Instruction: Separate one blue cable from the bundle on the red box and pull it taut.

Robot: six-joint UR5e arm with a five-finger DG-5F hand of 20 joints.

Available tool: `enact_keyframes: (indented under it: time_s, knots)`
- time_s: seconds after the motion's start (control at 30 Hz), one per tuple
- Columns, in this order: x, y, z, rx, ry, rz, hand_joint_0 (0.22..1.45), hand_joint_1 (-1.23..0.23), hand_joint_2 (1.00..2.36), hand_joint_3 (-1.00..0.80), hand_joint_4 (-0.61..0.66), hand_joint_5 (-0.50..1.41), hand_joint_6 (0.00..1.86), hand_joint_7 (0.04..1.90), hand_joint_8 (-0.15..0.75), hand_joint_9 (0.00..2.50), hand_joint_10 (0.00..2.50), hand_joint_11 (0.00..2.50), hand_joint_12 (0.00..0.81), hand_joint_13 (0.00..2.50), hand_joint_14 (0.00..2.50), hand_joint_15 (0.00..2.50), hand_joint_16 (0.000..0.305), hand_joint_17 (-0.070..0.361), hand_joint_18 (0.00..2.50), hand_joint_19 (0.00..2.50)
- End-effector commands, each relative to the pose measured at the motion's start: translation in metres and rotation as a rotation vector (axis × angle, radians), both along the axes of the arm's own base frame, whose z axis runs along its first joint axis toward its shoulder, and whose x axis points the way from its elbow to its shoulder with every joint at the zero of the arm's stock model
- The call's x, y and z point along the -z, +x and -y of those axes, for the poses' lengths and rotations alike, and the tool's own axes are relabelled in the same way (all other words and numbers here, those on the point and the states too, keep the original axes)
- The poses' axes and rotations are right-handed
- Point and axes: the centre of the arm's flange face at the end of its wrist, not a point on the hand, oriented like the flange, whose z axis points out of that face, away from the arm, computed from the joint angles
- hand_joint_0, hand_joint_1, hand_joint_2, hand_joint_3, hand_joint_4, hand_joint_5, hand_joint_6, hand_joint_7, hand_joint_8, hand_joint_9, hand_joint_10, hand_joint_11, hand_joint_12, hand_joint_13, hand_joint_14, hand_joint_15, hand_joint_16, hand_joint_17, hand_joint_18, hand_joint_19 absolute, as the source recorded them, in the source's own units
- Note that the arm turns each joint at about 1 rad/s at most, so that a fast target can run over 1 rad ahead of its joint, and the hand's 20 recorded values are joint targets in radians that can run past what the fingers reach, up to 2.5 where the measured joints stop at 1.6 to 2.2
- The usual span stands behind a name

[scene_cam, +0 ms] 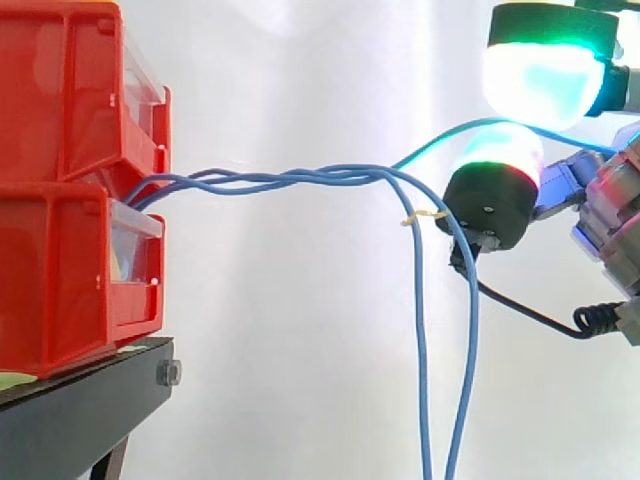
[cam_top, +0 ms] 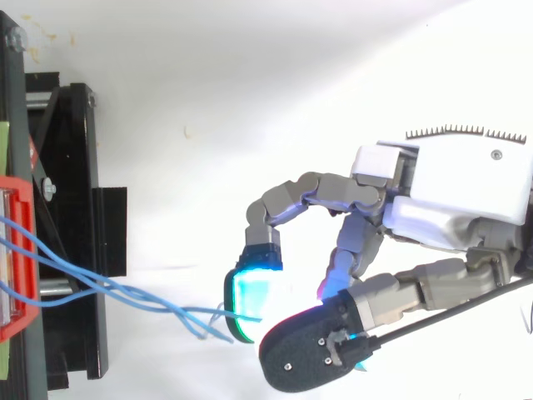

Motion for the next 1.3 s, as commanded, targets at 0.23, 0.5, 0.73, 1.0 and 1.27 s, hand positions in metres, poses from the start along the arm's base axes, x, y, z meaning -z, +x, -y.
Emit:
enact_keyframes:
  time_s: [0.23, 0.5, 0.73, 1.0, 1.27]
  knots:
    - [-0.0009, -0.0004, 0.0, 0.001, -0.001, 0.0, 0.61, -0.77, 1.02, -0.22, -0.07, -0.05, 0.71, 1.28, 0.313, 1.46, 0.02, 0.77, 0.379, 1.21, 0.01, 0.36, 0.035, 0.08, 0.99, 0.57]
    - [-0.0005, -0.0011, 0.0001, -0.001, -0.003, -0.006, 0.59, -0.79, 1.02, -0.17, -0.02, -0.01, 0.65, 1.39, 0.393, 1.54, 0.01, 0.44, 0.392, 1.25, 0.01, 0.21, 0.04, 0.089, 1.07, 0.5]
    - [0.0005, -0.0009, -0.0031, -0.006, -0.004, -0.008, 0.59, -0.75, 1.01, -0.17, -0.01, 0.0, 0.64, 1.43, 0.424, 1.59, 0.01, 0.4, 0.399, 1.26, 0.01, 0.19, 0.042, 0.095, 1.1, 0.47]
    - [0.0005, -0.0009, -0.0031, -0.006, -0.004, -0.008, 0.59, -0.71, 1.01, -0.19, 0.01, 0.0, 0.63, 1.47, 0.45, 1.58, 0.01, 0.3, 0.409, 1.21, 0.0, 0.16, 0.047, 0.105, 1.11, 0.47]
    - [-0.0005, -0.0011, -0.0029, -0.004, -0.004, -0.006, 0.6, -0.65, 1.01, -0.22, 0.02, -0.02, 0.67, 1.4, 0.43, 1.47, 0.01, 0.29, 0.43, 1.1, 0.01, 0.18, 0.051, 0.114, 1.05, 0.5]
